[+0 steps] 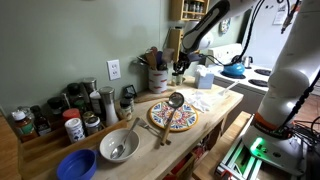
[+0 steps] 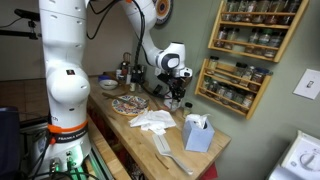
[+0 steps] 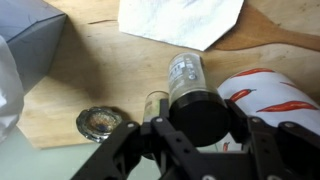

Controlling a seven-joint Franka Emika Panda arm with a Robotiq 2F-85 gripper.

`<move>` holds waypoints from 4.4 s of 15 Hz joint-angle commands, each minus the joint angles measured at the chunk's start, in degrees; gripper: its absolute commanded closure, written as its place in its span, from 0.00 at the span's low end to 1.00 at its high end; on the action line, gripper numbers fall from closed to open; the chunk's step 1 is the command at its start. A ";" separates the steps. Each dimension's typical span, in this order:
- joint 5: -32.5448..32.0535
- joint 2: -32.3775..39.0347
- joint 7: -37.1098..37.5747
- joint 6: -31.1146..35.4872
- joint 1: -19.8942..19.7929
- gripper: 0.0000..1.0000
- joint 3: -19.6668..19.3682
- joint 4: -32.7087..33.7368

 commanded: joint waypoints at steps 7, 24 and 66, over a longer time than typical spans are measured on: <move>0.63 9.26 0.08 1.63 0.33 0.69 -0.96 6.26; 4.93 10.86 -5.12 3.56 -1.56 0.00 -0.46 7.21; -17.33 -26.25 33.02 -7.13 -19.63 0.00 4.53 12.02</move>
